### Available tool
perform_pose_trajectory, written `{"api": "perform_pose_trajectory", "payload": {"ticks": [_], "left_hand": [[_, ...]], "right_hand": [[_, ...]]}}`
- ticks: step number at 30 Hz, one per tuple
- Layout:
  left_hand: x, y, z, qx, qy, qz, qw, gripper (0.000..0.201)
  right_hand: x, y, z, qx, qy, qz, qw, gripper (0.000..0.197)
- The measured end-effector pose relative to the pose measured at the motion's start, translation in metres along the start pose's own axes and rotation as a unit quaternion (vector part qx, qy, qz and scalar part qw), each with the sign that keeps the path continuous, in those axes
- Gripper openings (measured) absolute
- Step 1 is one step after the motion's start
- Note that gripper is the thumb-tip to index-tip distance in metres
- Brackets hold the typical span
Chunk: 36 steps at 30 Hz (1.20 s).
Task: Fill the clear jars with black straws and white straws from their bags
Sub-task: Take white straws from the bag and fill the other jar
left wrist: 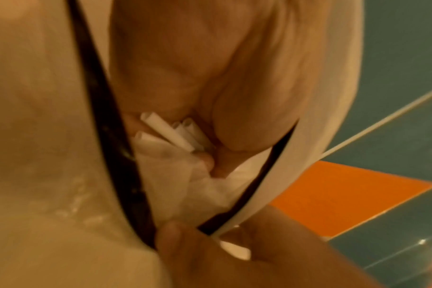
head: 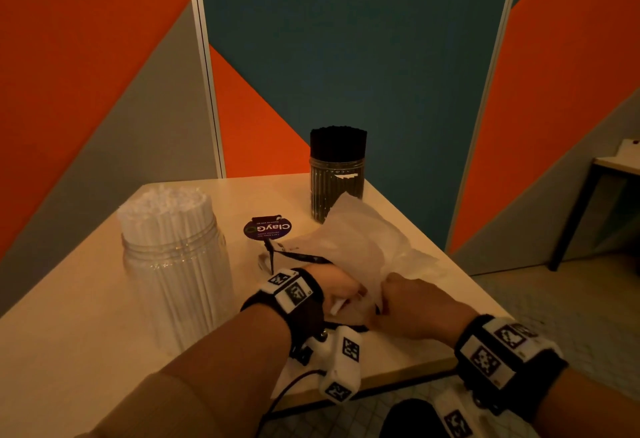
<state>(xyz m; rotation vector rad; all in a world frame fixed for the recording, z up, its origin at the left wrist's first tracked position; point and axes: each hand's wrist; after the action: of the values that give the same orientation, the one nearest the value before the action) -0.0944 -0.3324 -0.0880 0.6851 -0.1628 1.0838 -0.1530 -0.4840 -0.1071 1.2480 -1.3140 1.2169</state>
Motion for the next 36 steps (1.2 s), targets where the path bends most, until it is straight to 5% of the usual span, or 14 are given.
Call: {"api": "perform_pose_trajectory", "payload": {"ticks": [2, 6, 11, 13, 18, 22, 25, 29, 33, 36], "left_hand": [[0.002, 0.001, -0.001, 0.034, 0.064, -0.034, 0.997, 0.02], [0.023, 0.025, -0.009, 0.082, 0.078, -0.063, 0.991, 0.041], [0.043, 0.066, -0.035, 0.05, 0.093, -0.05, 0.993, 0.011], [0.05, 0.083, -0.042, 0.026, 0.089, -0.045, 0.995, 0.012], [0.072, 0.103, -0.053, -0.021, -0.009, 0.032, 0.999, 0.015], [0.072, 0.102, -0.057, -0.049, -0.099, 0.061, 0.992, 0.014], [0.069, 0.096, -0.056, -0.074, -0.187, 0.07, 0.977, 0.017], [0.075, 0.1, -0.046, -0.138, -0.296, 0.076, 0.942, 0.028], [0.094, 0.119, -0.045, -0.209, -0.391, 0.084, 0.892, 0.023], [0.115, 0.137, -0.05, -0.229, -0.38, 0.07, 0.894, 0.022]], "right_hand": [[-0.001, -0.002, -0.002, -0.023, -0.006, 0.004, 1.0, 0.052], [0.001, -0.015, -0.004, -0.022, 0.028, -0.023, 0.999, 0.087], [0.006, -0.034, -0.018, -0.029, 0.09, -0.099, 0.991, 0.112], [0.007, -0.04, -0.023, -0.048, 0.083, -0.106, 0.99, 0.106], [0.022, -0.042, -0.031, -0.041, 0.073, -0.151, 0.985, 0.053], [0.052, -0.035, -0.028, -0.03, 0.091, -0.206, 0.974, 0.064], [0.075, -0.032, -0.018, 0.003, 0.082, -0.11, 0.991, 0.059], [0.063, -0.032, -0.019, 0.075, -0.069, 0.038, 0.994, 0.096], [0.032, -0.036, -0.021, 0.094, -0.013, -0.028, 0.995, 0.051], [0.019, -0.04, -0.018, 0.055, 0.025, -0.073, 0.996, 0.035]]}}
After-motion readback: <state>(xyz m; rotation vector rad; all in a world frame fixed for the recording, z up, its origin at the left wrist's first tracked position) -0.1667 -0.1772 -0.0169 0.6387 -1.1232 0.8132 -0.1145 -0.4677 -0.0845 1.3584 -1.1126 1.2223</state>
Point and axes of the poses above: each hand's wrist, its own y-axis away from the middle knuckle, its own x-axis out of the back of the hand, z = x × y, and after that the axes turned 13 degrees about z, right-handed
